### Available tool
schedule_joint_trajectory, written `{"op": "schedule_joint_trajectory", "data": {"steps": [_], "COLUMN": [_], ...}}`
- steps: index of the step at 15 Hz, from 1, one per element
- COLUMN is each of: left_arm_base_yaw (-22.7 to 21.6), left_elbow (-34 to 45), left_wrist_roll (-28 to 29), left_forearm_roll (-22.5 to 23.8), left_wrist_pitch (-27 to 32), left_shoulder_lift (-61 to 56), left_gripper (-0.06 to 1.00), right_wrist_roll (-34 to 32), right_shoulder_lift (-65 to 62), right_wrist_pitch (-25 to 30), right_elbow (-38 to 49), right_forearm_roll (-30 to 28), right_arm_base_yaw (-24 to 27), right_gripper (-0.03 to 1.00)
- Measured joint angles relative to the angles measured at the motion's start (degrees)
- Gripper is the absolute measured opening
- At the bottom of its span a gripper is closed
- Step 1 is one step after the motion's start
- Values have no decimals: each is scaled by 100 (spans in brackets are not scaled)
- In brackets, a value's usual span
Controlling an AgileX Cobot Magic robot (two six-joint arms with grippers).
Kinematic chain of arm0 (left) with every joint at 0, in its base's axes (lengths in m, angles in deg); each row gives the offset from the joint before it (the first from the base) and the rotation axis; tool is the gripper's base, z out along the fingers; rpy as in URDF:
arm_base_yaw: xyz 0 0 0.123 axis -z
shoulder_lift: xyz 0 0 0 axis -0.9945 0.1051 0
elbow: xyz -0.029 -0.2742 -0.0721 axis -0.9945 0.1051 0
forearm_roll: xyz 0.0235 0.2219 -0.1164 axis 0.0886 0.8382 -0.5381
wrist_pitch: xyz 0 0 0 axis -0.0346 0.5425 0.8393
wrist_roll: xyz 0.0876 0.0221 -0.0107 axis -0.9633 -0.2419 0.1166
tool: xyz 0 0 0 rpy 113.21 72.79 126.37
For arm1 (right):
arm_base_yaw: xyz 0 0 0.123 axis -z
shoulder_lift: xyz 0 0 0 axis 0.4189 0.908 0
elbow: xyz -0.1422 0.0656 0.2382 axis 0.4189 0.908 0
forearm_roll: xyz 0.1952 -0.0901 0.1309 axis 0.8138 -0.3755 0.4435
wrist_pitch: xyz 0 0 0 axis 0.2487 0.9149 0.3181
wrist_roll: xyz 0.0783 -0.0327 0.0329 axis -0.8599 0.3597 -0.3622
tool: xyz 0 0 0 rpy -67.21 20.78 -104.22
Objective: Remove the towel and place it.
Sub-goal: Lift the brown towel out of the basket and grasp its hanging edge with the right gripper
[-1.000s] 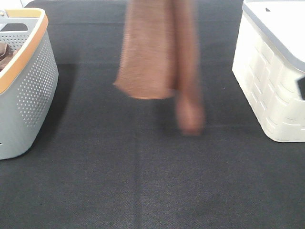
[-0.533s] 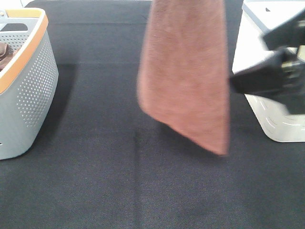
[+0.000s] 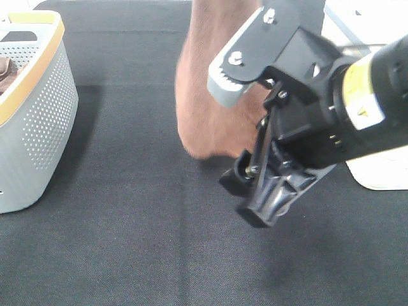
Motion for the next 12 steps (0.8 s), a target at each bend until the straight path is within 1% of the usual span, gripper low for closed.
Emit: {"op": "schedule_joint_trajectory", "data": {"steps": [1, 2, 3, 4, 5, 6, 7, 9, 10, 12], "left_arm_base_yaw": [0, 0, 6, 34, 109, 229, 372, 653, 733, 831], "left_elbow": [0, 0, 0, 0, 0, 0, 0, 0, 0, 0], "left_wrist_roll": [1100, 1100, 1902, 2435, 2710, 2813, 2853, 2853, 2853, 2853], "left_forearm_roll": [1112, 1112, 1753, 2091, 2217, 2240, 2240, 2240, 2200, 2080], "left_wrist_pitch": [350, 350, 688, 957, 1157, 1232, 1238, 1238, 1243, 1243], "left_shoulder_lift": [0, 0, 0, 0, 0, 0, 0, 0, 0, -6], "left_gripper": [0, 0, 0, 0, 0, 0, 0, 0, 0, 0], "right_wrist_roll": [-481, -481, -676, -825, -911, -928, -928, -928, -917, -900], "right_shoulder_lift": [0, 0, 0, 0, 0, 0, 0, 0, 0, 0], "right_wrist_pitch": [6, 6, 0, -52, -235, -476, -762, -1094, -1197, -1604], "right_elbow": [-6, -6, -40, -80, -109, -120, -120, -132, -132, -132], "right_forearm_roll": [-34, -34, -34, -34, -34, -29, 17, 34, 34, 34], "right_arm_base_yaw": [0, 0, 0, 0, 0, 0, 0, 0, 0, 0], "right_gripper": [72, 72, 72, 72, 72, 72, 72, 72, 72, 71]}}
